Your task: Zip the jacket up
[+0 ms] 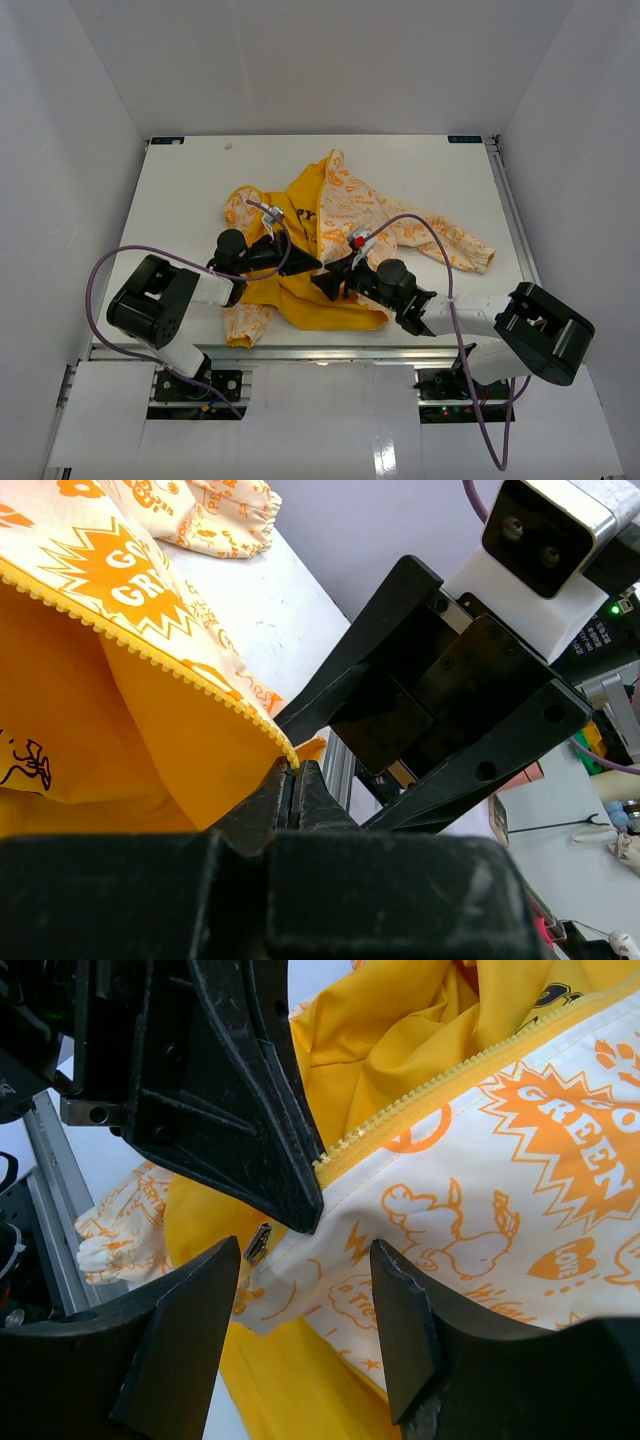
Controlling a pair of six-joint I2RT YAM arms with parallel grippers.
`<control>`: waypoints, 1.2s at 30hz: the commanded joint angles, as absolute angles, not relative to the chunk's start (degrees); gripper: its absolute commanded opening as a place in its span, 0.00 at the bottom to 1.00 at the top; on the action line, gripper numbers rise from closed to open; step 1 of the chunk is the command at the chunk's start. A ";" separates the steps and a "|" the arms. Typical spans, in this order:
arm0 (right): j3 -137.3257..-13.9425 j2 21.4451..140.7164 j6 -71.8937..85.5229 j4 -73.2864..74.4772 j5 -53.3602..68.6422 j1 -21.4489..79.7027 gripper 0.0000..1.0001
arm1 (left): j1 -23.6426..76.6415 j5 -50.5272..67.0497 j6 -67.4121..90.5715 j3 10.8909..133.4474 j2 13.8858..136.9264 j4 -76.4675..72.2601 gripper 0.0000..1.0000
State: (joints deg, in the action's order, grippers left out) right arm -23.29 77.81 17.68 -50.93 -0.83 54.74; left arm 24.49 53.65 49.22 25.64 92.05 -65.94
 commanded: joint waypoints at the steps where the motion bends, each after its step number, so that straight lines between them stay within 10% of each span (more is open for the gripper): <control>1: -25.86 79.58 18.41 -54.67 -0.97 54.05 0.56 | 24.78 54.74 48.39 25.05 90.86 -67.29 0.00; 7: -25.63 79.98 18.81 -54.67 -0.53 53.55 0.34 | 24.76 54.67 48.25 25.22 90.70 -66.97 0.00; 23: -24.79 81.64 18.72 -54.14 -0.45 53.18 0.36 | 24.70 54.32 48.16 24.87 89.82 -66.63 0.00; 28: -24.42 81.65 18.72 -54.09 -0.47 52.68 0.08 | 24.70 54.26 47.81 25.00 89.77 -66.04 0.00; 36: -23.95 81.74 18.81 -54.14 1.52 51.64 0.15 | 24.74 54.05 47.85 25.00 90.00 -66.14 0.00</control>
